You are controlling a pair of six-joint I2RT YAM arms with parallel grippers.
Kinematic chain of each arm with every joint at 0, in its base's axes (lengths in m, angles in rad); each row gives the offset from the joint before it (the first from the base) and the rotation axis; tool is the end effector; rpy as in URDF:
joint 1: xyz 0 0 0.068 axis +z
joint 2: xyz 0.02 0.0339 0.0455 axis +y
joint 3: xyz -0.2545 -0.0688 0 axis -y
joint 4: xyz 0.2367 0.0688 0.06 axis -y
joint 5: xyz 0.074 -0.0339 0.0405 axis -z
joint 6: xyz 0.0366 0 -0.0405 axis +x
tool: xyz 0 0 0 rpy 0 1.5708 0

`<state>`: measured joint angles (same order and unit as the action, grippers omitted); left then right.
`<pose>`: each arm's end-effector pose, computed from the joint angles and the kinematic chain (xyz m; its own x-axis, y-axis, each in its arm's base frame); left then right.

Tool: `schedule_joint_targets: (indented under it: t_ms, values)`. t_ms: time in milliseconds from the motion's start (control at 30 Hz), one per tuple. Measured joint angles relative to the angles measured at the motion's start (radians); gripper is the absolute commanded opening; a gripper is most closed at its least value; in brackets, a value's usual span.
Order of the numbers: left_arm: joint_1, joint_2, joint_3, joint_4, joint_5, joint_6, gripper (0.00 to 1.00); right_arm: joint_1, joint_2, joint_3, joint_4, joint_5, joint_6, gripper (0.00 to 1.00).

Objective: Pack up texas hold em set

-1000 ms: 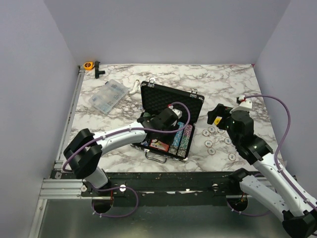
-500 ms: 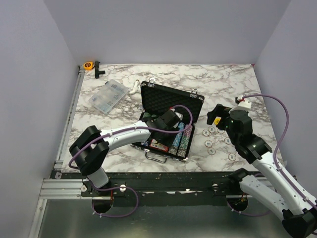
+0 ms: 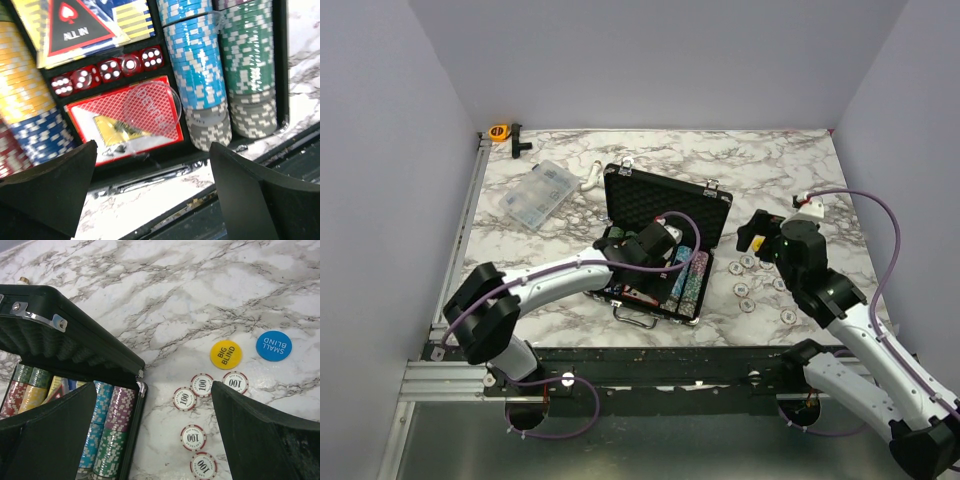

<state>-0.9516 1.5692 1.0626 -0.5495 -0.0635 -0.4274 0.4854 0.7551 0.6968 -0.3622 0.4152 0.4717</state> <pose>0.1819 -0.2512 0.2094 -0.7891 0.3944 -0.4709 0.5137 0.8441 -0.1538 0.1595 0.0675 0.2902 -0.3676 0.2762 -0.8880 0.0739 0.9605 0.2681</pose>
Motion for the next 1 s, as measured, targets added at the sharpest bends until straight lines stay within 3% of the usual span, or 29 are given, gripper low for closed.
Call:
schedule_joint_targets:
  t_ms: [233,533,733,867,1000]
  values:
    - [0.000,-0.224,0.062,-0.064,-0.026,0.037,0.94,0.000,0.054,0.000,-0.024,0.035,0.099,1.00]
    - [0.000,-0.398,0.171,0.055,-0.031,0.116,0.93,-0.019,0.331,0.006,-0.130,0.209,0.262,0.97]
    - [0.002,-0.422,0.101,0.091,-0.056,0.181,0.93,-0.178,0.434,0.060,-0.109,0.183,0.244,0.86]
    - [0.003,-0.463,0.073,0.088,-0.064,0.204,0.93,-0.301,0.546,0.101,-0.063,0.110,0.213,0.85]
    - [0.007,-0.509,0.074,0.091,-0.063,0.208,0.93,-0.316,0.696,0.193,-0.057,0.069,0.191,0.83]
